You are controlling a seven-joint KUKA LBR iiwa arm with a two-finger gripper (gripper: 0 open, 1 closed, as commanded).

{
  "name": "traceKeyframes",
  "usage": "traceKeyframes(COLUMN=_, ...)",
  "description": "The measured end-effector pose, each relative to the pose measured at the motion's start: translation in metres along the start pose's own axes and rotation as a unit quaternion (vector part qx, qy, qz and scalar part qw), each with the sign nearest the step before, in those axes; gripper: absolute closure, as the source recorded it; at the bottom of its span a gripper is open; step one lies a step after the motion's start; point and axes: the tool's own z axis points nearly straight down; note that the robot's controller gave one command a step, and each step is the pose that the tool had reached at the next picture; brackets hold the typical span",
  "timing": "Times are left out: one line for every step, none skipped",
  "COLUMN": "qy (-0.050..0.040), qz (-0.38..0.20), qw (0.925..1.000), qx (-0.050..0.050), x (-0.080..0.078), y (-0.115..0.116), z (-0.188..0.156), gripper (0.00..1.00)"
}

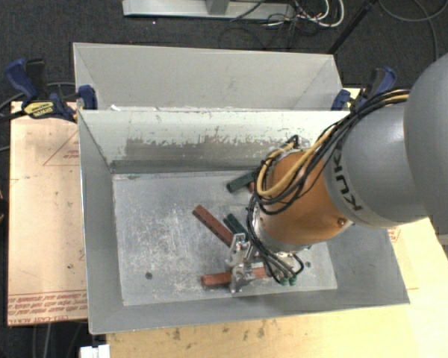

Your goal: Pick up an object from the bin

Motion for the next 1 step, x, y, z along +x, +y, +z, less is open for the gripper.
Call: traceKeyframes(qy=0.0018, qz=0.021, qw=0.9998, qx=0.001, x=-0.0281, y=0.0070, z=-0.1747, gripper=1.00)
